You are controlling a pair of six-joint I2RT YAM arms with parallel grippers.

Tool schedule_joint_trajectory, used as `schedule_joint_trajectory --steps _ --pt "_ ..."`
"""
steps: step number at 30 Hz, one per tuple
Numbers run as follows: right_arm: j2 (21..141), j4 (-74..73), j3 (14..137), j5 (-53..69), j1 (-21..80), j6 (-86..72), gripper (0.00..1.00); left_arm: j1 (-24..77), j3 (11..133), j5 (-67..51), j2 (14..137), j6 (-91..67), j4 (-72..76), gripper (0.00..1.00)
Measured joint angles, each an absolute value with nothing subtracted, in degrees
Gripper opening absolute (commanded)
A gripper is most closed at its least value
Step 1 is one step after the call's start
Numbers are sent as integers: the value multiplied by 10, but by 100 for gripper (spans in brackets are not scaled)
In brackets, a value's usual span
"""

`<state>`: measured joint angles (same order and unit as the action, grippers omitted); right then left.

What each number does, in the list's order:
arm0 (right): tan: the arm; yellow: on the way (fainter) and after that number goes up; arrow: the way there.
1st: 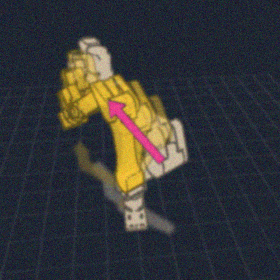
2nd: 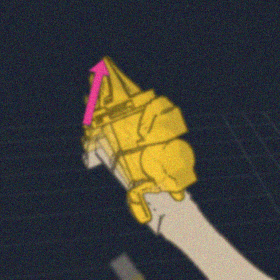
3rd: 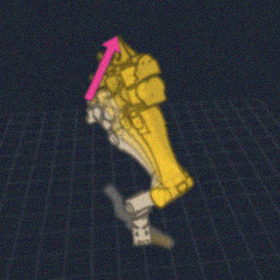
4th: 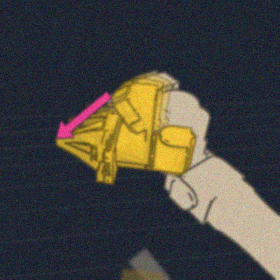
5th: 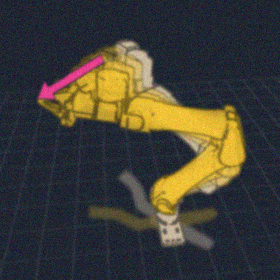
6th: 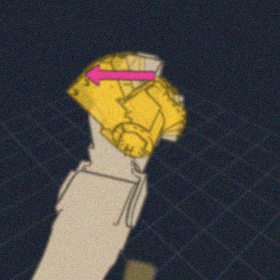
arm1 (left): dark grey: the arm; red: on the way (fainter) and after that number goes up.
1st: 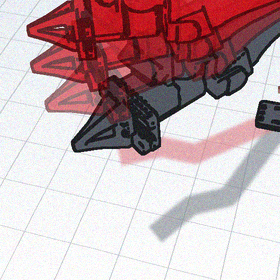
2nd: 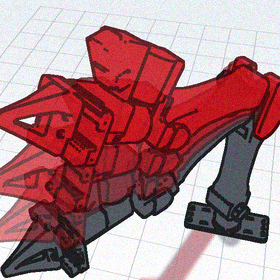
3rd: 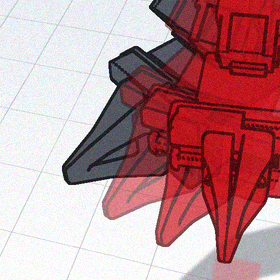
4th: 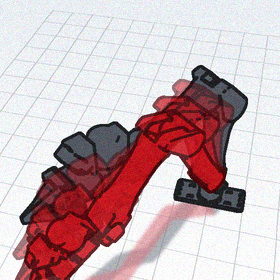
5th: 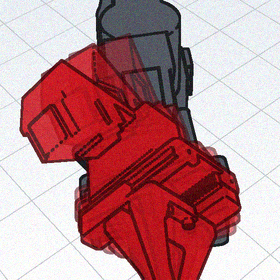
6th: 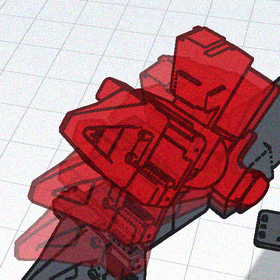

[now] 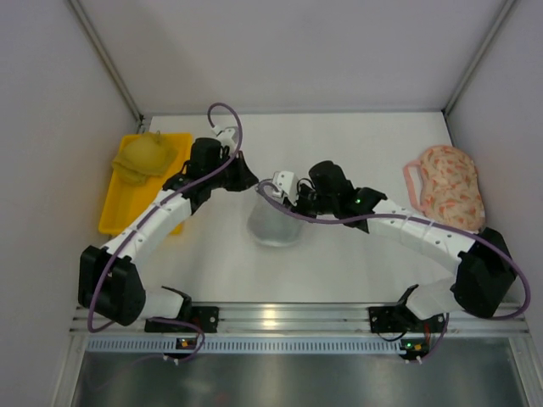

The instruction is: Place the bra in the laundry bag and zip it closed

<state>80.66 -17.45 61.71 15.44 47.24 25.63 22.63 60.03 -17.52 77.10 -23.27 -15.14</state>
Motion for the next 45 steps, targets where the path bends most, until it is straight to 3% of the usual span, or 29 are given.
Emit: schedule_joint_trajectory --steps 10,11,13,14,17,21,28,34,42,45 --pt "766 -128 543 137 464 335 2 187 600 -221 771 -215 -157 0" --pt "766 -128 543 136 462 340 14 185 600 -232 771 -218 -157 0" --pt "766 -136 545 133 455 344 30 182 600 -252 771 -229 -156 0" --pt "766 -149 549 131 451 347 50 181 600 -261 771 -236 -156 0" --pt "766 -194 580 132 445 336 65 181 600 -273 771 -255 -154 0" --pt "766 -204 634 143 444 299 66 182 600 -281 771 -281 -149 0" --pt "831 -200 743 150 465 237 64 191 600 -280 771 -322 -146 0" --pt "899 -201 759 148 502 202 59 203 600 -276 771 -342 -145 0" --pt "941 -190 770 105 510 191 4 209 600 -271 771 -346 -146 0" --pt "941 -189 770 93 510 195 0 209 597 -267 769 -346 -146 0"
